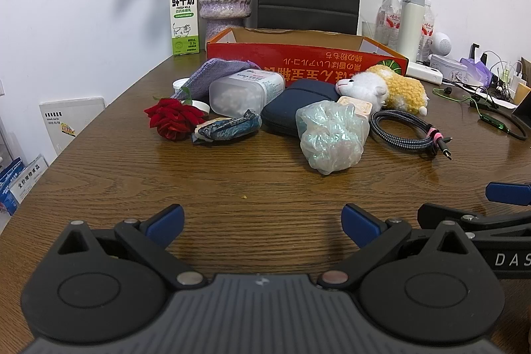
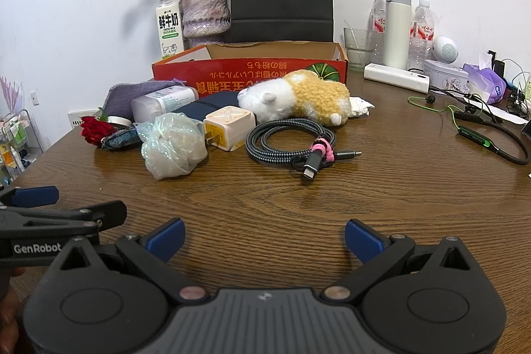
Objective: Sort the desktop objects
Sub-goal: 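Move both tools toward the clear plastic bag and black braided cable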
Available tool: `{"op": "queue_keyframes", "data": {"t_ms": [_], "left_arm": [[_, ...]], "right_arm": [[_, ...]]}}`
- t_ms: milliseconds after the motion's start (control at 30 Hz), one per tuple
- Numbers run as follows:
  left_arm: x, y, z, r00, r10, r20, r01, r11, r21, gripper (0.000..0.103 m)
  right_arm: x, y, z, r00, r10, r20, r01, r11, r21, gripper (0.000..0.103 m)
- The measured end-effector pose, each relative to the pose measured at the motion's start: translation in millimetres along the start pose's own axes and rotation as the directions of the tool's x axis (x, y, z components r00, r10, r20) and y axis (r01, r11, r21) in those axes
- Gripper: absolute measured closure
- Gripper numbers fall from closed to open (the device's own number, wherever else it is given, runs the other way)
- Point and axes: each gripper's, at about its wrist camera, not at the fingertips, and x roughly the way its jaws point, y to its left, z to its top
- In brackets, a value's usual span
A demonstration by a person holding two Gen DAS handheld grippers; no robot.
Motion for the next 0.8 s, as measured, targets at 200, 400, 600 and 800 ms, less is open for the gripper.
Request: {"op": "queue_keyframes", "data": {"t_ms": [200, 400, 600, 800], "left_arm": [[0.1, 0.1, 0.0, 1.000, 0.000, 0.000, 0.000, 1.000, 0.000, 0.000], [-0.1, 0.1, 0.0, 1.000, -0.001, 0.000, 0.001, 1.000, 0.000, 0.000], [-0.1, 0.1, 0.0, 1.000, -0.002, -0.002, 0.002, 1.000, 0.000, 0.000], [6.2, -2.1, 6.5, 0.999, -0.039, -0.011, 0.039, 0.999, -0.016, 0.000]], "right_arm": [[0.1, 0.1, -0.1, 1.000, -0.001, -0.001, 0.001, 1.000, 0.000, 0.000], [-0.2, 0.3, -0.1, 1.000, 0.000, -0.001, 0.000, 1.000, 0.000, 0.000], [0.9, 0.2, 0.0, 1.000, 0.000, -0.003, 0.000, 1.000, 0.001, 0.000], [6.1, -6.4, 3.2, 1.000, 0.009, 0.004, -0.009, 1.000, 0.005, 0.000]]}}
